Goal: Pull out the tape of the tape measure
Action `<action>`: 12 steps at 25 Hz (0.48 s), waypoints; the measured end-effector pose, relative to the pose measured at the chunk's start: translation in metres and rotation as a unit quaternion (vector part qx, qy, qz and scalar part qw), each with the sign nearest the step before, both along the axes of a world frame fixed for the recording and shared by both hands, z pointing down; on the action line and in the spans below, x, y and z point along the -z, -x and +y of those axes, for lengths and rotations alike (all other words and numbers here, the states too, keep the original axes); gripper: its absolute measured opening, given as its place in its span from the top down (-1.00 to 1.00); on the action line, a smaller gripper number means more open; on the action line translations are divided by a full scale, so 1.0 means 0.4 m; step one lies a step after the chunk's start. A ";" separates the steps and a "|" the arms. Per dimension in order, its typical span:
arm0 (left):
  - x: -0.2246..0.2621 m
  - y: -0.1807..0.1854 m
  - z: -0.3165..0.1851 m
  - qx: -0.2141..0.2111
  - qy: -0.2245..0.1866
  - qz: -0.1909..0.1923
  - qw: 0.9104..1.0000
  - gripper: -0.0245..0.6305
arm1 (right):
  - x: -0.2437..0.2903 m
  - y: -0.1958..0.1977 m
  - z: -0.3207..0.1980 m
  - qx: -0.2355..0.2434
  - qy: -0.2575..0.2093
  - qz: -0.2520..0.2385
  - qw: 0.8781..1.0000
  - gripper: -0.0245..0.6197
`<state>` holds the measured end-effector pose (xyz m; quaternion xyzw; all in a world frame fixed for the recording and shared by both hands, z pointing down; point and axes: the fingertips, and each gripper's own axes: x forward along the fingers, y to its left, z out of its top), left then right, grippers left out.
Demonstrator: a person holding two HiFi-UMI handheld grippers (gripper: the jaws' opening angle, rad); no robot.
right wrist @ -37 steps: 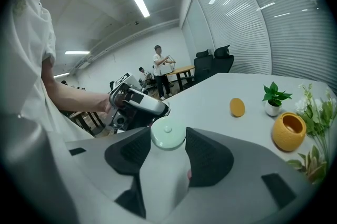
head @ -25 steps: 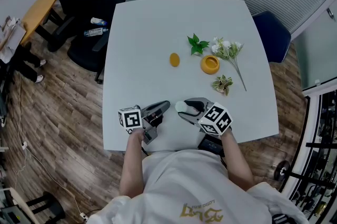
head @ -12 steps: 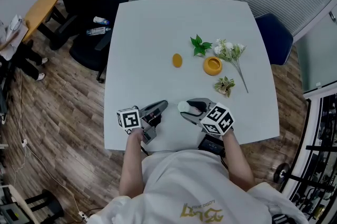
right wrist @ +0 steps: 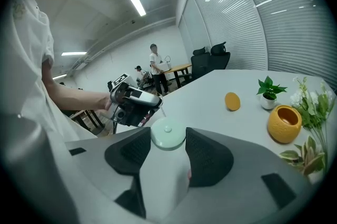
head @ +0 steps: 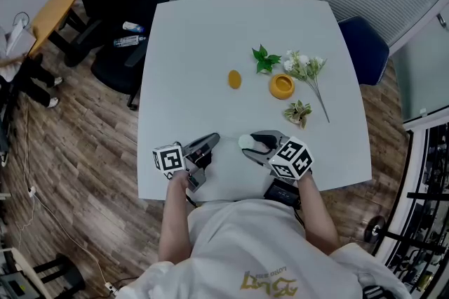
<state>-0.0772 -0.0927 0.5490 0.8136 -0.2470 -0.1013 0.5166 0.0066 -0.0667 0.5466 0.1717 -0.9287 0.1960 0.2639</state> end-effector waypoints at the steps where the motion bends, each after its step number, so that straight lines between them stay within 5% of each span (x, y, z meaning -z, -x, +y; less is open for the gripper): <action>1: -0.004 0.002 0.002 0.002 0.004 0.002 1.000 0.89 | 0.000 -0.002 0.001 -0.001 0.000 0.000 1.000 0.23; 12: -0.008 0.030 -0.001 0.012 0.006 0.002 1.000 0.89 | -0.002 -0.014 -0.003 -0.006 0.004 0.004 1.000 0.23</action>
